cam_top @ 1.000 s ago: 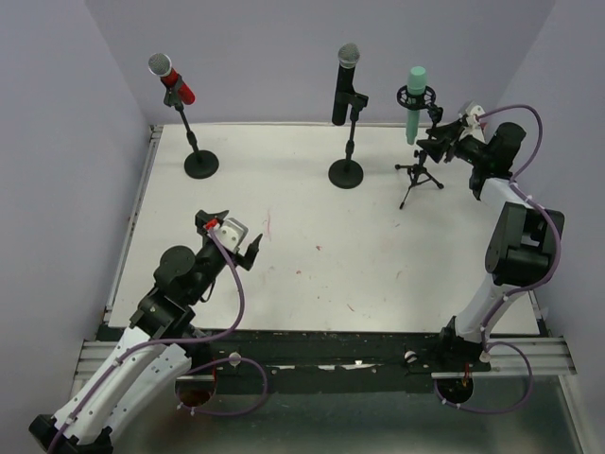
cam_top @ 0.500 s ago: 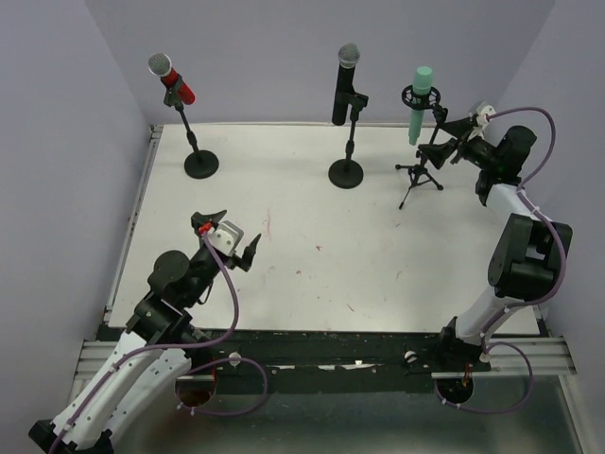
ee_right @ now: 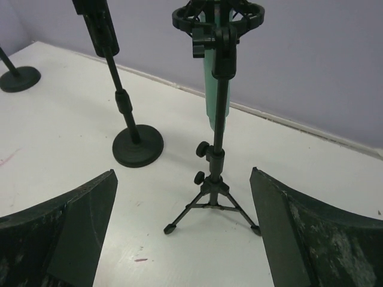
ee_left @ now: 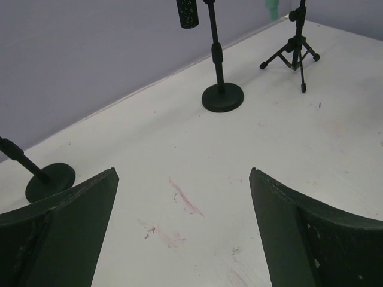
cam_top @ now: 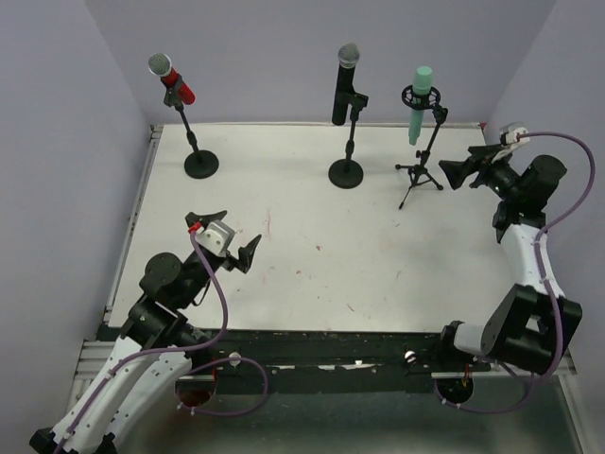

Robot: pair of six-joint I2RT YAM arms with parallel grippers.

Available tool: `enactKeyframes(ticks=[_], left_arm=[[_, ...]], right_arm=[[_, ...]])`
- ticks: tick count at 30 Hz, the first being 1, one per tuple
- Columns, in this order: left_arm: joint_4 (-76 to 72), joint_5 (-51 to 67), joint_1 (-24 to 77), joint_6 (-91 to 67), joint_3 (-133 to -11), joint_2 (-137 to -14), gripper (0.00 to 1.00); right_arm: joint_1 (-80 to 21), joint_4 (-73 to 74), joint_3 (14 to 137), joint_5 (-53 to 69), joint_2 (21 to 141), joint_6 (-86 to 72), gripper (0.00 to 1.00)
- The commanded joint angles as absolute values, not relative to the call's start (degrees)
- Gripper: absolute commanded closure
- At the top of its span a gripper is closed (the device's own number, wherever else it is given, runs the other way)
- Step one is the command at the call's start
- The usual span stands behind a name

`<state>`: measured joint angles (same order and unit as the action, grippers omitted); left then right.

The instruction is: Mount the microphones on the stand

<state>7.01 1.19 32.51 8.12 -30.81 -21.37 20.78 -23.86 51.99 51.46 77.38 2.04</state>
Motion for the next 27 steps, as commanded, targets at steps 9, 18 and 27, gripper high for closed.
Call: enactKeyframes(ticks=[9, 18, 27], left_arm=[[10.9, 6.5, 24.7, -0.4, -35.4, -24.6, 0.02], [10.0, 1.4, 24.7, 2.9, -33.4, -26.4, 0.02], [10.1, 0.4, 24.5, 3.7, -33.3, -30.8, 0.02]], right_arm=[[22.1, 1.8, 43.8, 45.1, 56.9, -15.6, 0.0], [22.1, -1.9, 38.7, 45.6, 51.4, -15.6, 0.0], [22.1, -0.6, 40.2, 37.4, 48.1, -20.8, 0.0]])
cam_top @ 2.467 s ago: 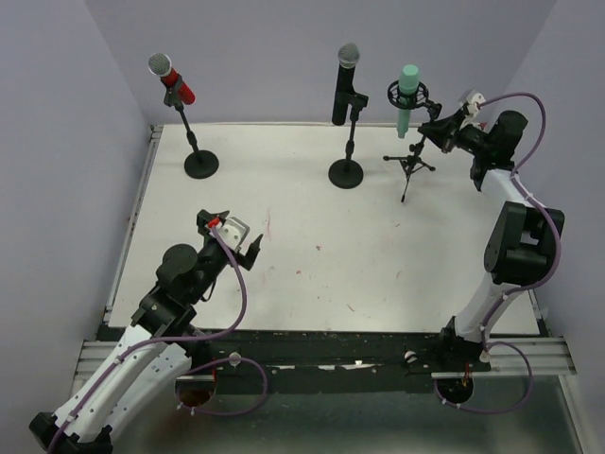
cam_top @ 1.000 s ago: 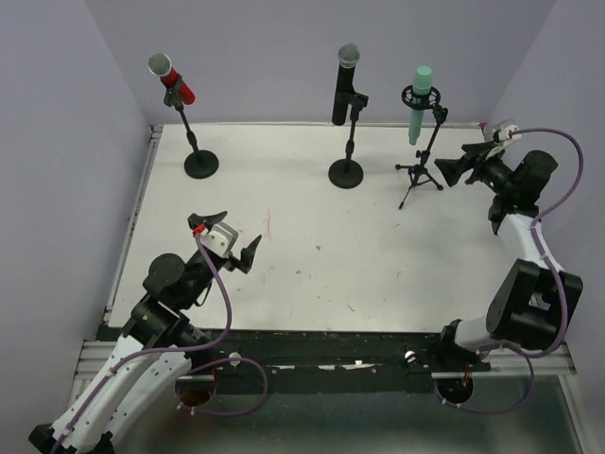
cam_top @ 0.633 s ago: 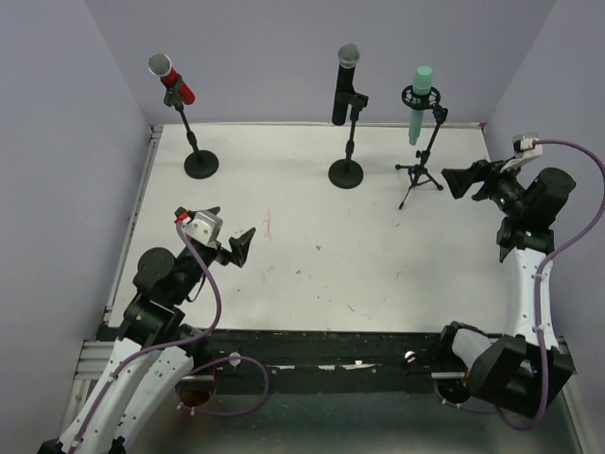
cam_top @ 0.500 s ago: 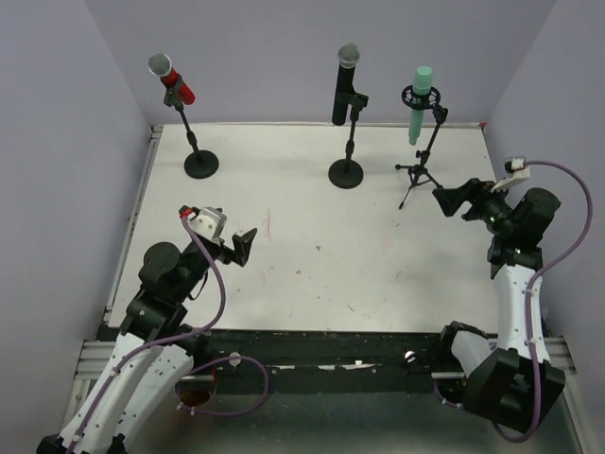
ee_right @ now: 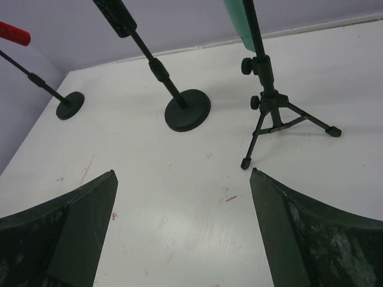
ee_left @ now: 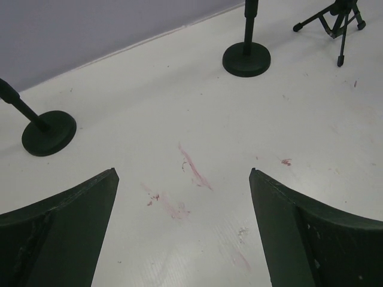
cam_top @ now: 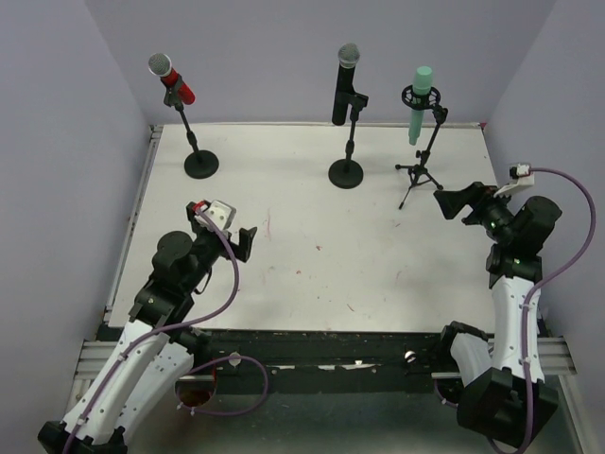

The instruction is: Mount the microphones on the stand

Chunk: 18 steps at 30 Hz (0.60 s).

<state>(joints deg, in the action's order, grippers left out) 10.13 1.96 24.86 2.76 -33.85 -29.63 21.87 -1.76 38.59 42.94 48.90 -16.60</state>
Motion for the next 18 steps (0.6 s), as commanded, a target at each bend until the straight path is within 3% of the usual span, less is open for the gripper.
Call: enactKeyframes(ticks=[1, 10, 18], left_arm=[[10.1, 0.4, 24.4, 3.7, -33.2, -30.9, 0.02], [9.6, 1.5, 22.9, 2.9, -33.8, -32.6, 0.02], [9.9, 3.3, 22.7, 1.4, -34.5, -30.3, 0.02]], right_arm=[[22.1, -0.6, 40.3, 36.0, 48.0, -22.0, 0.0], [22.1, 1.6, 42.1, 22.5, 47.8, -27.9, 0.0], [22.1, 1.4, 41.7, 28.5, 48.8, -26.8, 0.0]])
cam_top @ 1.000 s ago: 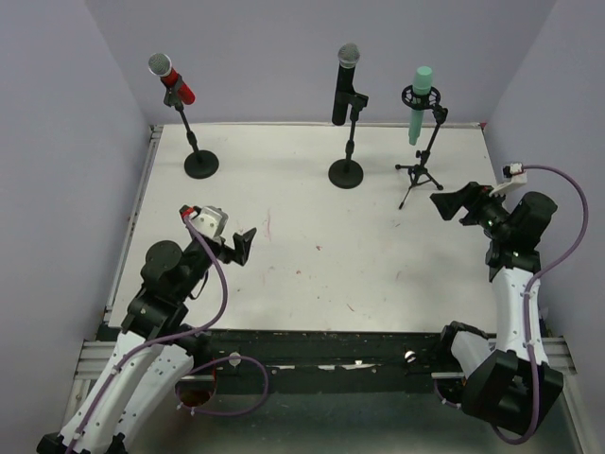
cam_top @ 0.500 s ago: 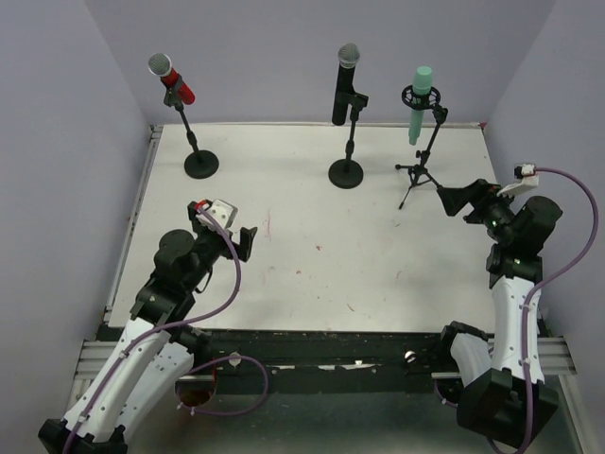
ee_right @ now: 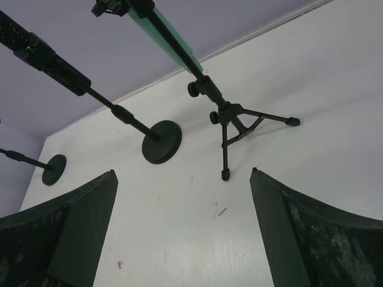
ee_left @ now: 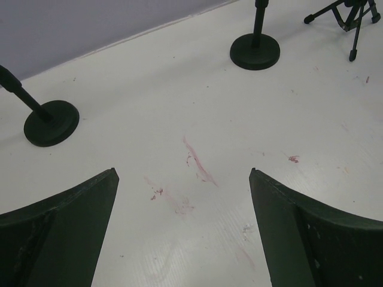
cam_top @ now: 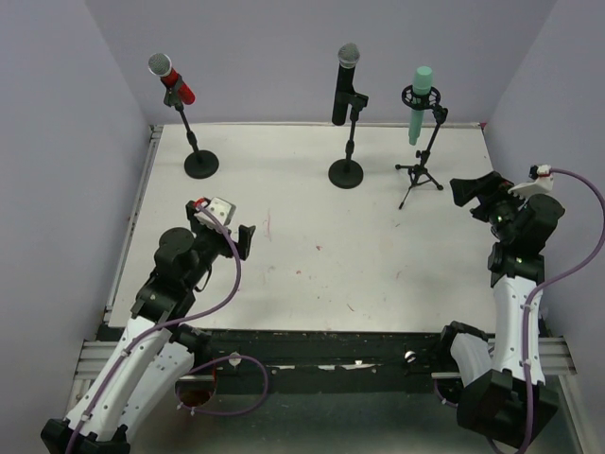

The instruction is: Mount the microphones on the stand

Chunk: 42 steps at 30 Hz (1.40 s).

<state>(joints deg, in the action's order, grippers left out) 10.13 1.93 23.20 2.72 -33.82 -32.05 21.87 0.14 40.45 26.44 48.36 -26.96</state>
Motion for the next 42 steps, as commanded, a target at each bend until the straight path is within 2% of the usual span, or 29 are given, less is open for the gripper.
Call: enactKeyframes(ticks=[1, 12, 42], left_arm=[[9.9, 3.8, 22.5, 1.1, -34.6, -30.2, 0.02], [9.8, 5.2, 22.1, 0.4, -35.1, -28.9, 0.02], [9.7, 6.2, 22.1, 0.4, -35.0, -28.4, 0.02]], right_arm=[[22.1, 1.1, 41.6, 29.3, 49.0, -26.4, 0.0], [22.2, 0.7, 41.4, 34.3, 51.4, -25.2, 0.01], [22.2, 1.3, 41.7, 32.4, 51.9, -24.0, 0.0]])
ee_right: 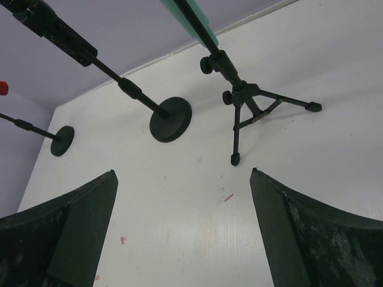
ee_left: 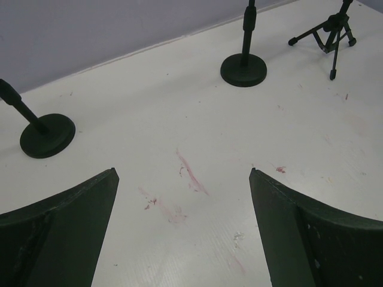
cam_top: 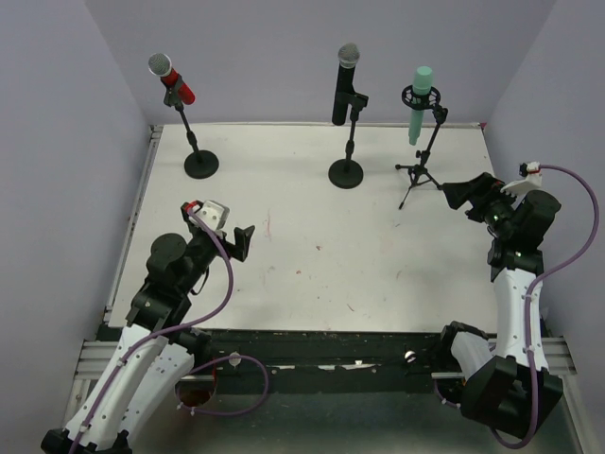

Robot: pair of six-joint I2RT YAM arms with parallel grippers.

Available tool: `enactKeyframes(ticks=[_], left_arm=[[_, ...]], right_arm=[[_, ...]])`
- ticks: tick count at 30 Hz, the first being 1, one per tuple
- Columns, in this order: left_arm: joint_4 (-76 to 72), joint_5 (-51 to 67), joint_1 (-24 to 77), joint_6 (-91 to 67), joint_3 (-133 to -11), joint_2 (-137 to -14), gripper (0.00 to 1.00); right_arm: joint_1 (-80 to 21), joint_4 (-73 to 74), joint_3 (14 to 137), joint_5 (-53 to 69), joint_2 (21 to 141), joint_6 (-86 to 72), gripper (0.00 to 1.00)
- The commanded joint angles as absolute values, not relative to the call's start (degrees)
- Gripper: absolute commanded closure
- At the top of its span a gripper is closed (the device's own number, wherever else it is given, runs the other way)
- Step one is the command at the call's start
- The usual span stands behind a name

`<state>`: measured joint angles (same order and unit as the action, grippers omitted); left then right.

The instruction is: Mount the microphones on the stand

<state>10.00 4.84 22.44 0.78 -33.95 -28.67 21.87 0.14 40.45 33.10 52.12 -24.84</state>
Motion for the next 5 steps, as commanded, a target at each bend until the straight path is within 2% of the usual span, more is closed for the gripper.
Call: enactKeyframes(ticks=[1, 5], left_arm=[[9.6, 6.2, 22.1, 0.3, -35.1, -28.4, 0.02], [9.7, 5.8, 22.1, 0.4, -34.9, -28.2, 0.02]], right_arm=[[22.2, 1.3, 41.7, 32.3, 51.9, -24.1, 0.01], [22.1, 1.3, 41.8, 31.8, 51.9, -24.7, 0.01]])
